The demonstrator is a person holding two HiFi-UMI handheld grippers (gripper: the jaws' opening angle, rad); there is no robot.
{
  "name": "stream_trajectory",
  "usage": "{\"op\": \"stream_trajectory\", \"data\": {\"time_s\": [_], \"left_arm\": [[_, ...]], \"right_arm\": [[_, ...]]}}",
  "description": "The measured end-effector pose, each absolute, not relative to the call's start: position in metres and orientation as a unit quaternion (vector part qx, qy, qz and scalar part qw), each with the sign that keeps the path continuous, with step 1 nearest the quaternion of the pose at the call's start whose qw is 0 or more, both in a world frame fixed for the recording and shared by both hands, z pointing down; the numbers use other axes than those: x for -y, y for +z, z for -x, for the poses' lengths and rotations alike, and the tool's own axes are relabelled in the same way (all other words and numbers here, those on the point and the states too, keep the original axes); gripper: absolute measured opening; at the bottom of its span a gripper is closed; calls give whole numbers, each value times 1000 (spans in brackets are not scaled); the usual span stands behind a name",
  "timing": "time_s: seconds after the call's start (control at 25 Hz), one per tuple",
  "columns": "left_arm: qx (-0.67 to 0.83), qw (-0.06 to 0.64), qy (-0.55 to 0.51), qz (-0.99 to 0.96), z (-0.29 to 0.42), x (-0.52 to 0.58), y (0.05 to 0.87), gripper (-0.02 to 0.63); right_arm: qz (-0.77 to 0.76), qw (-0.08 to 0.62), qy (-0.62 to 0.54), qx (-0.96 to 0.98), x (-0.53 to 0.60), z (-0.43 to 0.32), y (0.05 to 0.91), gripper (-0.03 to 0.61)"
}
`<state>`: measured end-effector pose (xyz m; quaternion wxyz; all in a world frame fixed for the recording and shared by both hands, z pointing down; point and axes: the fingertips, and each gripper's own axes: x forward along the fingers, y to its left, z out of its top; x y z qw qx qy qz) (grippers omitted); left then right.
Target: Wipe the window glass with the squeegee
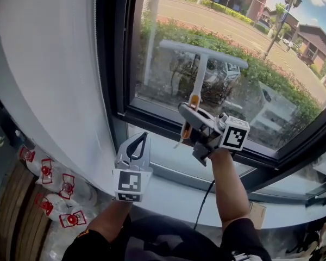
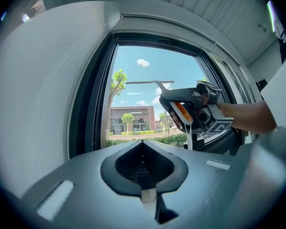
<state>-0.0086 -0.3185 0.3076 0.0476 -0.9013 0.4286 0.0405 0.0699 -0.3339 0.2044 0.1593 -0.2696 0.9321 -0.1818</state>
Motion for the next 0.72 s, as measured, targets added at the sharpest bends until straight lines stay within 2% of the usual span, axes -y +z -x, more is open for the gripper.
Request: {"op": "stream_trajectory", "data": {"time_s": [0.36,0.72], "left_arm": [[-405,93,77,906,-35,305,260,11],[-400,108,79,907,-54,298,247,11]], "right_arm": [[256,178,-99,-945,331,-115,76,31],[235,199,-125,-943,335,-133,65,31]]}}
